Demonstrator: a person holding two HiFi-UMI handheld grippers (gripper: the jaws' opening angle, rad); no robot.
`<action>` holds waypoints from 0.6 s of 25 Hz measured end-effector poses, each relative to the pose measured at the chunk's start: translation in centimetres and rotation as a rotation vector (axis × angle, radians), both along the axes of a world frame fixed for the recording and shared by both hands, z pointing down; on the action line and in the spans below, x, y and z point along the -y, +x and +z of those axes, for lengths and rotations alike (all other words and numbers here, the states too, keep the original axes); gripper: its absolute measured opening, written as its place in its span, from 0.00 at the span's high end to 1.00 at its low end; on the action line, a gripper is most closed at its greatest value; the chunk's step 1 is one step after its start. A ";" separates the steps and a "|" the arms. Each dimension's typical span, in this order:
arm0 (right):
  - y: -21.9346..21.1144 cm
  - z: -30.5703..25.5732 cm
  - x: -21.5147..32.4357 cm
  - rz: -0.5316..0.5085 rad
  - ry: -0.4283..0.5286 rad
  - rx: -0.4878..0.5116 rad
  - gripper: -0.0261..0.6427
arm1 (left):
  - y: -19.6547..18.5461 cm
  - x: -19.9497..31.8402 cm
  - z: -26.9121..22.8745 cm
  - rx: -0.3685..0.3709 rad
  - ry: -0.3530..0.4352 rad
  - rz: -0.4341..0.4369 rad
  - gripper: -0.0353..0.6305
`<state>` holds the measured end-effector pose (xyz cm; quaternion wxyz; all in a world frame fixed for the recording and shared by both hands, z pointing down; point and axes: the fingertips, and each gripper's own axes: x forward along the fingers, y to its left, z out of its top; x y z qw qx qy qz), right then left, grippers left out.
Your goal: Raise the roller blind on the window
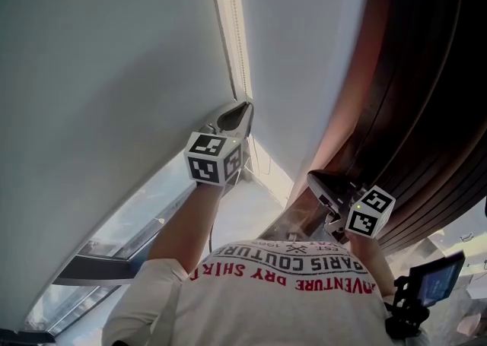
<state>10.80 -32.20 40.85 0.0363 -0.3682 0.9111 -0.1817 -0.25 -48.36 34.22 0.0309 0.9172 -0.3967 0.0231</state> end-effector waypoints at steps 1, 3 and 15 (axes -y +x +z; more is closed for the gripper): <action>-0.1 0.0 -0.1 -0.003 0.000 0.001 0.96 | 0.1 -0.3 0.0 -0.003 -0.002 0.016 0.92; -0.2 0.2 -0.4 -0.011 -0.004 0.002 0.96 | 0.7 -1.2 0.0 -0.008 -0.004 0.055 0.92; 0.3 1.1 -1.2 -0.061 0.010 -0.039 0.96 | 3.0 -8.8 2.2 0.042 -0.031 0.246 0.93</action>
